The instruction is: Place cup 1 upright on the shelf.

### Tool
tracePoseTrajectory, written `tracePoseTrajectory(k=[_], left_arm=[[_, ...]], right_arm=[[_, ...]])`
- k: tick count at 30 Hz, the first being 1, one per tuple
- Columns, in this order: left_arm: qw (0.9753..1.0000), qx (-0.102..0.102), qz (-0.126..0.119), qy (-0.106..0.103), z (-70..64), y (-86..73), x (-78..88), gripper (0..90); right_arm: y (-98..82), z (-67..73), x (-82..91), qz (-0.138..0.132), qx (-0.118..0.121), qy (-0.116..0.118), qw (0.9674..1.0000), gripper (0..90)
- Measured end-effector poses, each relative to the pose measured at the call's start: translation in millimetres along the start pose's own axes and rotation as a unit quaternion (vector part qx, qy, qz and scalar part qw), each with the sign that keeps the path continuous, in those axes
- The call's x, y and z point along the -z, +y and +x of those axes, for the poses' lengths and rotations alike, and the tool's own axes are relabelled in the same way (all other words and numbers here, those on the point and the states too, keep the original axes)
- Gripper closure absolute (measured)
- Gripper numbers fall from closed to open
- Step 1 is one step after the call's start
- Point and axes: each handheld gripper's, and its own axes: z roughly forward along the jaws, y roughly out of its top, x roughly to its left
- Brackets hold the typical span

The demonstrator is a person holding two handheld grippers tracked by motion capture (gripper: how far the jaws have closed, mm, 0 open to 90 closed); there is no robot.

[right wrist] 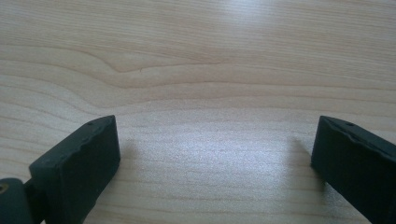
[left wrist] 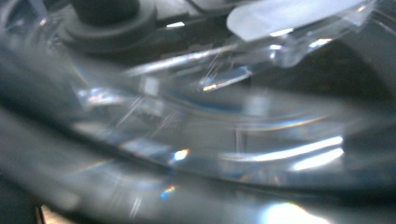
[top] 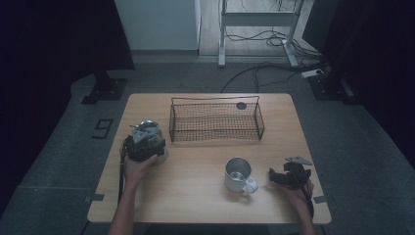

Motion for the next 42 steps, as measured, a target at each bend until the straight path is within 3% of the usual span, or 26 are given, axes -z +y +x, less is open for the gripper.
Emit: tracePoseTrajectory(k=[16,30,42], left_arm=[[0.9997,-0.012,0.019,-0.009,-4.3,2.6,10.2,4.2],[0.9991,-0.026,0.013,-0.032,-21.4,20.4,29.4,4.1],[0.9984,-0.035,0.005,-0.045,-32.3,32.7,35.4,4.1]], right_arm=[[0.0,0.0,0.1,0.000,-0.002,-0.001,1.0000,1.2],[0.0,0.0,0.0,0.000,-0.002,-0.002,1.0000,1.2],[0.0,-0.1,0.1,0.000,-0.003,-0.002,1.0000,1.2]])
